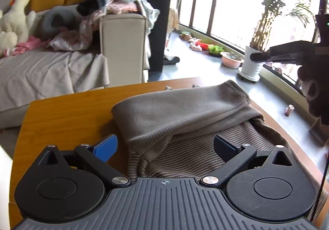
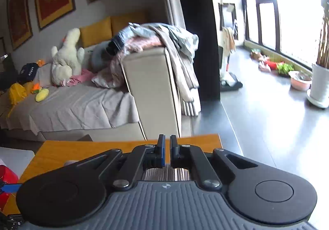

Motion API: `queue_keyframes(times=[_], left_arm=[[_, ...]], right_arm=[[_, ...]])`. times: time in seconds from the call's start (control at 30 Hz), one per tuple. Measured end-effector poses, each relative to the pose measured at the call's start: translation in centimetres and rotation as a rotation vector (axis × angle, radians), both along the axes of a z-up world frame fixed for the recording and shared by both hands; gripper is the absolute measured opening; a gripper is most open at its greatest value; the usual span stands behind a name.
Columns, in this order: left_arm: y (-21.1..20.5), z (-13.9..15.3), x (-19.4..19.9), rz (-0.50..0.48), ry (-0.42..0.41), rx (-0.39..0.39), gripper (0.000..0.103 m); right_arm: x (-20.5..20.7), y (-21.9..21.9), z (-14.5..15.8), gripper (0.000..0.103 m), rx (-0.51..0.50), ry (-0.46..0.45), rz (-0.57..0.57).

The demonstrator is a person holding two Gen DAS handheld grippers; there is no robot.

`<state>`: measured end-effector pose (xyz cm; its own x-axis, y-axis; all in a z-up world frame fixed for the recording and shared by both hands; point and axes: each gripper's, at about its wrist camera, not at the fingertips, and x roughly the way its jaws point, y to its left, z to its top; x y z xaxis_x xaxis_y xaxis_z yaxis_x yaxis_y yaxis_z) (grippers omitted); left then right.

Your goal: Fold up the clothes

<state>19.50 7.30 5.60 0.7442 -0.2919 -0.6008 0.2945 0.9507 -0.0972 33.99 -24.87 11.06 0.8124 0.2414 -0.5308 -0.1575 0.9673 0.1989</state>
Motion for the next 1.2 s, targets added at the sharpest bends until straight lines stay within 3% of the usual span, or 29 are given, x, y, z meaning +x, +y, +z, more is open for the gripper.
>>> queue_keyframes(times=[0.07, 0.1, 0.13, 0.2, 0.27, 0.3, 0.33, 0.4, 0.57, 0.67, 0.73, 0.83, 1.0, 1.07, 1.1, 1.13, 1.2], left_arm=[[-1.2, -0.4, 0.6, -0.030, 0.005, 0.008, 0.102], [-1.8, -0.6, 1.0, -0.041, 0.011, 0.013, 0.102], [-2.3, -0.9, 1.3, -0.047, 0.017, 0.019, 0.102], [-3.2, -1.2, 1.7, -0.055, 0.028, 0.026, 0.102], [-3.8, -1.4, 1.9, -0.065, 0.035, 0.029, 0.102], [-4.0, -1.4, 1.8, -0.070, 0.036, 0.033, 0.102], [-4.1, -1.4, 1.8, -0.072, 0.035, 0.038, 0.102], [-4.2, -1.4, 1.8, -0.077, 0.032, 0.049, 0.102], [-3.8, -1.3, 2.8, -0.048, 0.014, 0.007, 0.102], [-3.9, -1.7, 3.9, -0.048, -0.003, -0.064, 0.102], [-4.2, -3.0, 4.9, -0.032, 0.007, -0.064, 0.102], [-4.0, -5.5, 6.2, 0.001, 0.062, -0.044, 0.102], [-4.8, -6.5, 4.9, -0.037, -0.025, 0.049, 0.103], [-4.8, -6.5, 4.9, -0.033, -0.021, 0.050, 0.103], [-4.8, -6.5, 4.9, -0.032, -0.020, 0.046, 0.103], [-4.7, -6.5, 4.8, -0.031, -0.021, 0.046, 0.103], [-4.8, -6.6, 4.6, -0.020, -0.022, 0.066, 0.103]], right_arm=[[-0.2, -0.7, -1.8, 0.007, 0.060, 0.041, 0.004], [-0.4, -0.9, -2.6, 0.017, 0.092, 0.055, 0.018], [-0.5, -0.9, -3.3, 0.035, 0.110, 0.066, 0.027], [-0.6, -0.4, -4.8, 0.049, 0.092, 0.086, 0.029], [-0.7, -0.1, -5.9, 0.049, 0.077, 0.093, 0.041], [-0.7, 0.1, -6.2, 0.036, 0.079, 0.097, 0.051], [-0.8, 0.2, -6.6, 0.015, 0.081, 0.101, 0.060], [-0.9, 0.3, -7.3, 0.014, 0.085, 0.105, 0.076], [-3.1, -1.5, -4.4, 0.007, 0.123, -0.001, 0.047], [-2.8, -1.7, -6.9, 0.003, 0.027, 0.089, -0.010], [-2.5, -1.9, -9.6, 0.002, -0.002, 0.181, -0.046], [-3.9, -1.5, -10.0, 0.004, -0.058, 0.156, -0.044], [-5.5, -0.1, -6.7, 0.008, -0.070, 0.013, -0.005], [-5.5, 0.5, -5.4, 0.016, -0.025, -0.040, 0.019], [-5.5, 0.8, -4.9, 0.026, -0.002, -0.060, 0.030], [-5.1, 1.3, -5.4, 0.037, 0.019, -0.046, 0.042], [-4.4, 2.2, -6.2, 0.044, 0.061, -0.019, 0.065]])
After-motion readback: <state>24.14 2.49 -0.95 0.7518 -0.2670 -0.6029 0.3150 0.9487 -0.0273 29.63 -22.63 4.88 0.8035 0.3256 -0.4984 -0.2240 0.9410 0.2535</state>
